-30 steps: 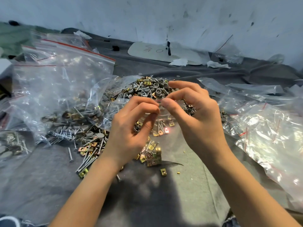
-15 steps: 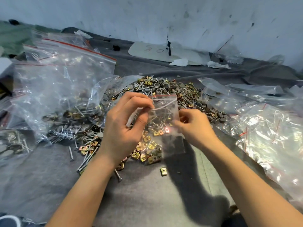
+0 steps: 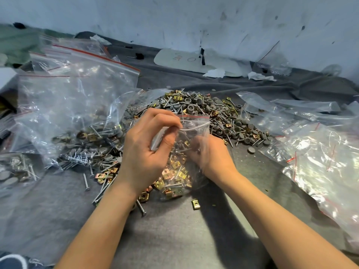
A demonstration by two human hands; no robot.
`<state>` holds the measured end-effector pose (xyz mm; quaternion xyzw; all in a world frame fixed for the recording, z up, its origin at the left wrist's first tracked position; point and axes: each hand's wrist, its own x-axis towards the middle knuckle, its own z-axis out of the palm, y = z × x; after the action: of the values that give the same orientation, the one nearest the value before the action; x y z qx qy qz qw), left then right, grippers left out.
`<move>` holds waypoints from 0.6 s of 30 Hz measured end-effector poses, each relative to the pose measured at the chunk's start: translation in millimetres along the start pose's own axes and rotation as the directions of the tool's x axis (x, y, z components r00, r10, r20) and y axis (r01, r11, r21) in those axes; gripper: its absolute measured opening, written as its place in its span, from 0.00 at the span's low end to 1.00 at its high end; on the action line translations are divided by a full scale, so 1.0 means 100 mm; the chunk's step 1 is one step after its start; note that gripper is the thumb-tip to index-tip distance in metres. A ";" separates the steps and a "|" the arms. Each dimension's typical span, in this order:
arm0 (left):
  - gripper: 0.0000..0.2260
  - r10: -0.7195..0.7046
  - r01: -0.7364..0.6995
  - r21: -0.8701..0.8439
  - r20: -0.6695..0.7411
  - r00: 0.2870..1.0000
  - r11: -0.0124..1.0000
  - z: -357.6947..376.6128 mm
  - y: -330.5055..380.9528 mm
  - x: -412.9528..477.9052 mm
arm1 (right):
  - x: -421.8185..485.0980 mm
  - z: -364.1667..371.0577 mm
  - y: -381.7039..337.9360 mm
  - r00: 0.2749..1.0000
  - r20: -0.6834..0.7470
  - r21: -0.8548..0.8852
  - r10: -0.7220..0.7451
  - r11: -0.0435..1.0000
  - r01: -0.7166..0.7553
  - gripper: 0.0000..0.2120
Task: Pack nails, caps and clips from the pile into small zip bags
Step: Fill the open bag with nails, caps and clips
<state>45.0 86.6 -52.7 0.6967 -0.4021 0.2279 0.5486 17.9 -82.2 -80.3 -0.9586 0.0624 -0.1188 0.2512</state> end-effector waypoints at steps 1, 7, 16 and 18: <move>0.06 -0.001 0.001 -0.004 -0.002 1.000 1.000 0.00 0.00 0.00 | 0.01 -0.01 -0.02 1.000 0.023 0.009 0.009 1.000 -0.009 0.08; 0.05 -0.002 0.003 -0.009 0.013 1.000 1.000 -0.01 -0.02 0.00 | -0.03 -0.06 -0.19 0.992 0.124 0.015 0.028 0.999 -0.030 0.13; 0.08 0.002 -0.003 0.022 0.009 1.000 1.000 -0.01 -0.02 0.00 | -0.04 -0.07 -0.23 0.979 0.166 -0.030 -0.122 0.991 0.129 0.05; 0.08 0.004 -0.004 0.022 0.011 1.000 1.000 0.00 -0.01 0.00 | -0.04 -0.04 -0.22 0.976 0.165 -0.025 -0.142 0.989 0.148 0.07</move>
<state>45.9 87.3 -53.8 0.7032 -0.4040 0.2298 0.5380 14.4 -64.1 -66.5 -0.9716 -0.0261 -0.0571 0.2283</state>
